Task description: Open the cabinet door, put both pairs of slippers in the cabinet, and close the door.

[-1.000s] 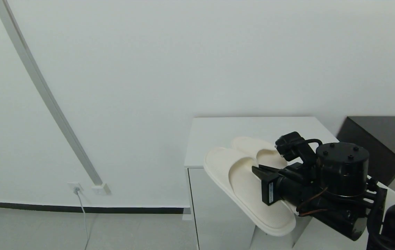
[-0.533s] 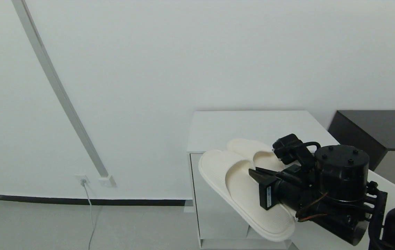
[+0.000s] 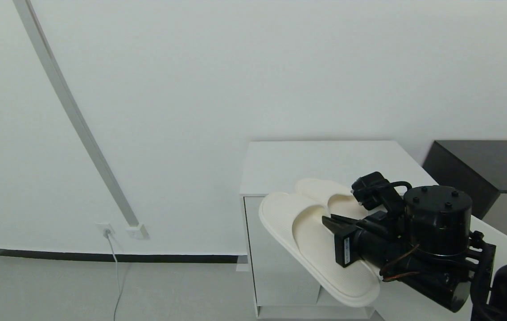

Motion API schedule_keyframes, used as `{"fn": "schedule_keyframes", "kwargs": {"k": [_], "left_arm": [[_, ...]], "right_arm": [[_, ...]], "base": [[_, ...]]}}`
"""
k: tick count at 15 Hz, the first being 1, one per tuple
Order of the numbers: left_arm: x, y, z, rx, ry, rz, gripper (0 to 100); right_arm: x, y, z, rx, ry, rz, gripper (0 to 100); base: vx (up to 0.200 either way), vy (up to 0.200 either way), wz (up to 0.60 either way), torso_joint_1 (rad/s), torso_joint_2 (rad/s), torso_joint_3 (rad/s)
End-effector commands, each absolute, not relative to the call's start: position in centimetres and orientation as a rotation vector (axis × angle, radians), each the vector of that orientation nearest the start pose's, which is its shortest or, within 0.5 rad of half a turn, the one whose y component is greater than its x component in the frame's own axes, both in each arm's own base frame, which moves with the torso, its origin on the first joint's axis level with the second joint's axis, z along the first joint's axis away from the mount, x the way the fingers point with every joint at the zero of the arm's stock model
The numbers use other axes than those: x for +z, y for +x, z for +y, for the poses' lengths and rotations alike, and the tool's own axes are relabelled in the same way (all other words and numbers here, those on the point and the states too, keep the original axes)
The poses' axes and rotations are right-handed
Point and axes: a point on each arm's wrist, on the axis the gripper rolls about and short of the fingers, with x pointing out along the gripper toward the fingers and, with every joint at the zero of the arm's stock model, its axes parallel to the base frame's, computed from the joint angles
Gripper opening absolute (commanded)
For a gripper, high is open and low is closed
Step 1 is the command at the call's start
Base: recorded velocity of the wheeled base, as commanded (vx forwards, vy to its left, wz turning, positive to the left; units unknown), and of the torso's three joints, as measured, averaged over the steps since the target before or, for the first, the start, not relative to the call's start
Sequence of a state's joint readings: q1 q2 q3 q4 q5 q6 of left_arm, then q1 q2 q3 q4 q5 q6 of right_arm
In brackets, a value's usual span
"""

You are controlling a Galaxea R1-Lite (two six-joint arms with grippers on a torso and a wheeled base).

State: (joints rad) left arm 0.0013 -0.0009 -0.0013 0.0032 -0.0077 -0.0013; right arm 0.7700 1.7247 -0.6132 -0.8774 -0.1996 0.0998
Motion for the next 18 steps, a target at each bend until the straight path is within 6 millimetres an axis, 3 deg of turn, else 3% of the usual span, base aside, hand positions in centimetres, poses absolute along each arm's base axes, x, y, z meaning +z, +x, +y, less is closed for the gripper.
{"fn": "schedule_keyframes", "kwargs": {"k": [1, 18], "left_arm": [[7.56, -2.29, -0.02, -0.005, -0.002, 0.002, 0], [7.52, -2.28, -0.02, -0.005, 0.000, 0.003, 0]], "right_arm": [[14.86, 21.20, 19.94, 0.556, -0.016, 0.241, 0], [14.40, 20.81, 19.68, 0.557, -0.024, 0.255, 0]], "base": [[0.000, 0.000, 0.00, 0.000, 0.00, 0.000], [0.000, -0.188, 0.00, 0.003, 0.00, 0.002]]}}
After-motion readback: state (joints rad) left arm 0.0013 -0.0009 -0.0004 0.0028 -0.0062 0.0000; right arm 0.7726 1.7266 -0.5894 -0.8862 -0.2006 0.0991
